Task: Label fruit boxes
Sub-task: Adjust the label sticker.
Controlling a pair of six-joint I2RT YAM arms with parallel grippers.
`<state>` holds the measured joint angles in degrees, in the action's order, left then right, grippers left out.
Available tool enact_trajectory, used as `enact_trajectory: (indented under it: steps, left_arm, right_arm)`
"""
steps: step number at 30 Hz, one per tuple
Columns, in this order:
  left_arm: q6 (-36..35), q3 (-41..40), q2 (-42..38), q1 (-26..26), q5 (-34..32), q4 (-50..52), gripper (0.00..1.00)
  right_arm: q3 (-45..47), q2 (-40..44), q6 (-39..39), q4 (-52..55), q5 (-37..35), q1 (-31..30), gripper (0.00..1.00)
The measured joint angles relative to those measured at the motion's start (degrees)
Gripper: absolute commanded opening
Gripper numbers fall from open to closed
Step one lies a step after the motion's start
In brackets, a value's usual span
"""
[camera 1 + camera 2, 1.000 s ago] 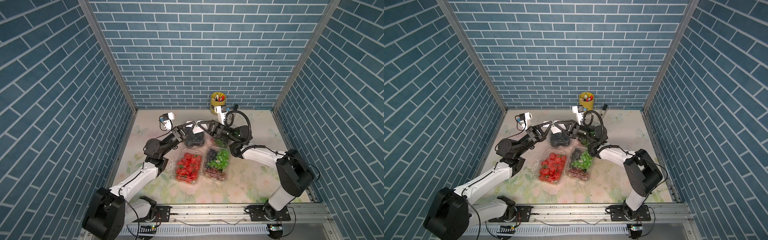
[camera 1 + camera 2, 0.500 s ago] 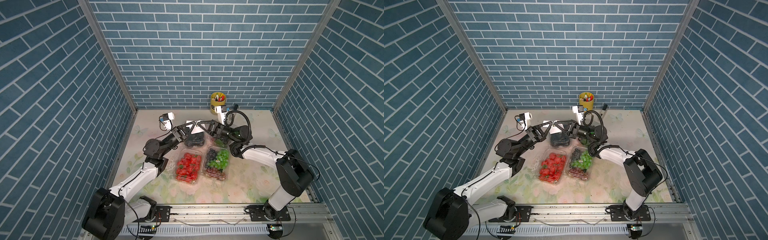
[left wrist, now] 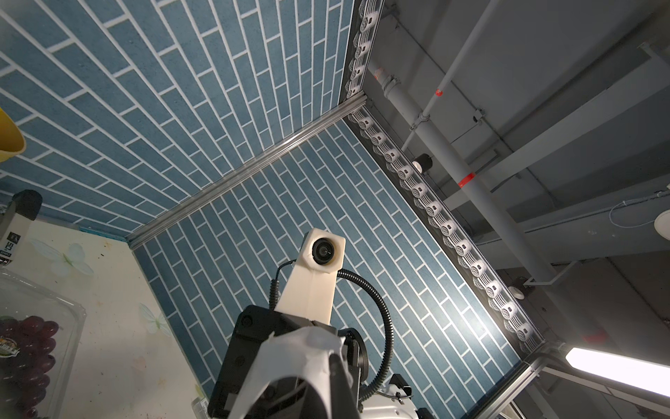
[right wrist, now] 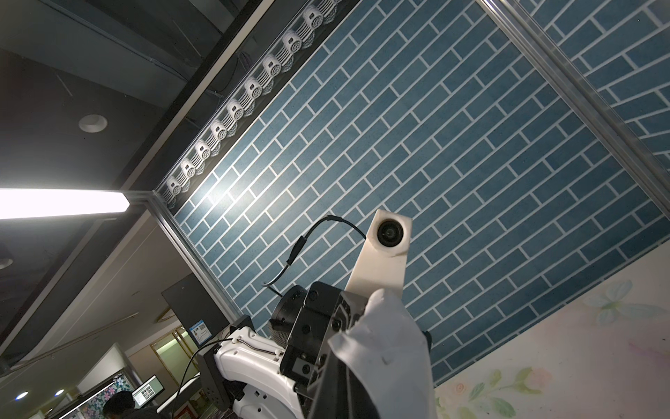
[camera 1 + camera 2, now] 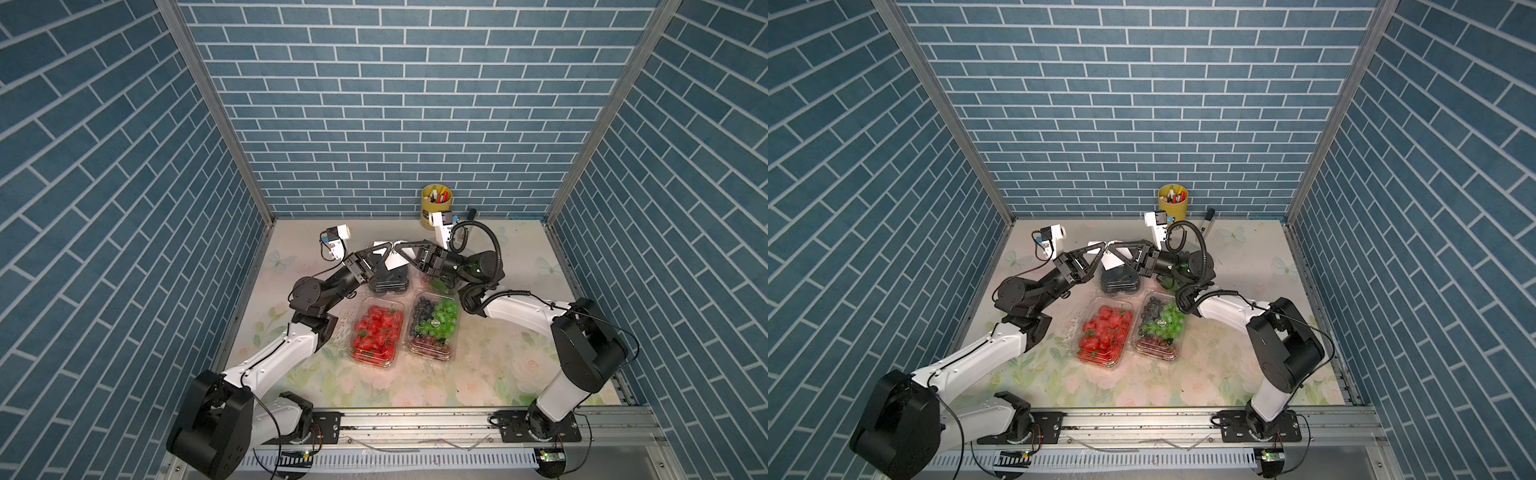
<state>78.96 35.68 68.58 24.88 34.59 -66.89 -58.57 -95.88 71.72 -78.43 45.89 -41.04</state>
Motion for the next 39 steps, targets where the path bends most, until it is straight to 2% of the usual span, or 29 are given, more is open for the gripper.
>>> enact_trajectory:
  steps: [16, 39]
  left_arm:
    - [-0.22, 0.00, -2.36, 0.02, 0.04, 1.86, 0.00]
    - [-0.11, 0.00, 0.37, 0.07, 0.22, 0.09, 0.00]
  right_arm:
    - [0.02, -0.02, 0.02, 0.02, -0.17, 1.42, 0.00]
    - [0.02, 0.00, 0.02, 0.39, 0.09, 0.52, 0.00]
